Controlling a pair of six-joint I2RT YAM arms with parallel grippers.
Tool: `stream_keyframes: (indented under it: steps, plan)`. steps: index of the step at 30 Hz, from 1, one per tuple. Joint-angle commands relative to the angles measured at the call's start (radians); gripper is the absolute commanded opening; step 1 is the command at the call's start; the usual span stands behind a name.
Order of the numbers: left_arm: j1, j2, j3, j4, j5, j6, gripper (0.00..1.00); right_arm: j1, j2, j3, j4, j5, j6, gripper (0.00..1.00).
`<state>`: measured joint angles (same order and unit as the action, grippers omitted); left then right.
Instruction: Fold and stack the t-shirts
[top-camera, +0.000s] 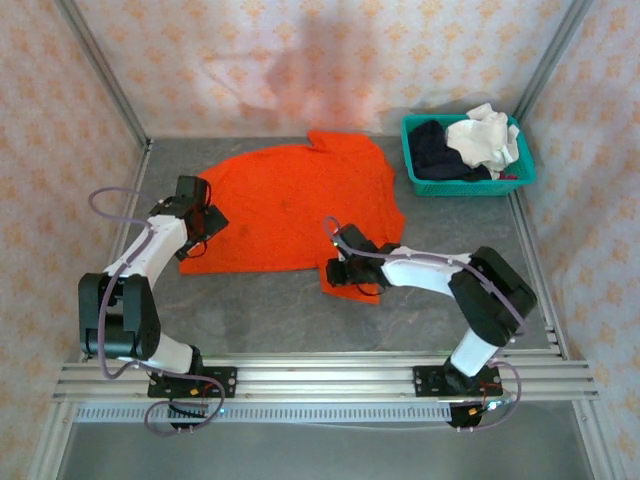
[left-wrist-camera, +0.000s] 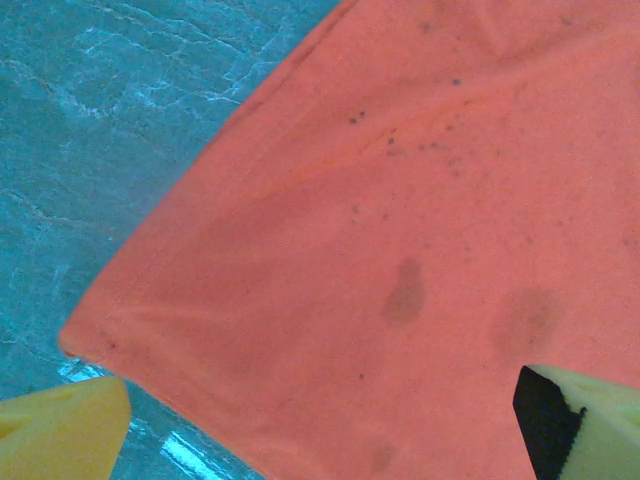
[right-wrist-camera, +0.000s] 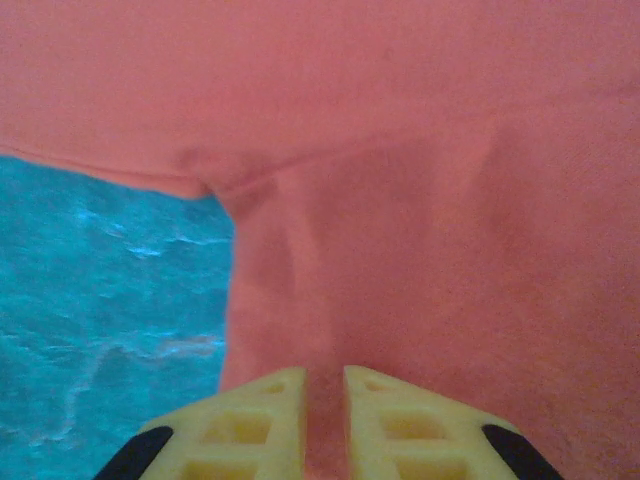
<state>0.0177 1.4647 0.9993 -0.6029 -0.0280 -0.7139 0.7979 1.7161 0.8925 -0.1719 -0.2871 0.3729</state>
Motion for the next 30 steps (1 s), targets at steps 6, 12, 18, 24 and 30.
stream_keyframes:
  steps: [6, 12, 18, 24, 30]
  plan:
    - [0.011, -0.048, -0.031, 0.026, -0.042, -0.013, 1.0, 0.075, 0.096, 0.082, -0.065, 0.004, -0.003, 0.14]
    - [0.013, -0.046, -0.037, 0.028, -0.034, -0.012, 1.0, 0.102, 0.116, 0.161, -0.094, -0.008, -0.03, 0.24]
    - [0.014, -0.07, -0.064, 0.025, -0.048, -0.02, 1.0, 0.103, -0.071, 0.086, -0.063, 0.089, -0.024, 0.59]
    - [0.04, -0.113, -0.14, 0.037, -0.057, -0.061, 1.0, 0.073, -0.282, -0.068, -0.038, 0.248, 0.081, 0.86]
    - [0.087, -0.152, -0.243, 0.103, -0.038, -0.105, 0.95, 0.017, -0.422, -0.193, -0.026, 0.243, 0.202, 0.94]
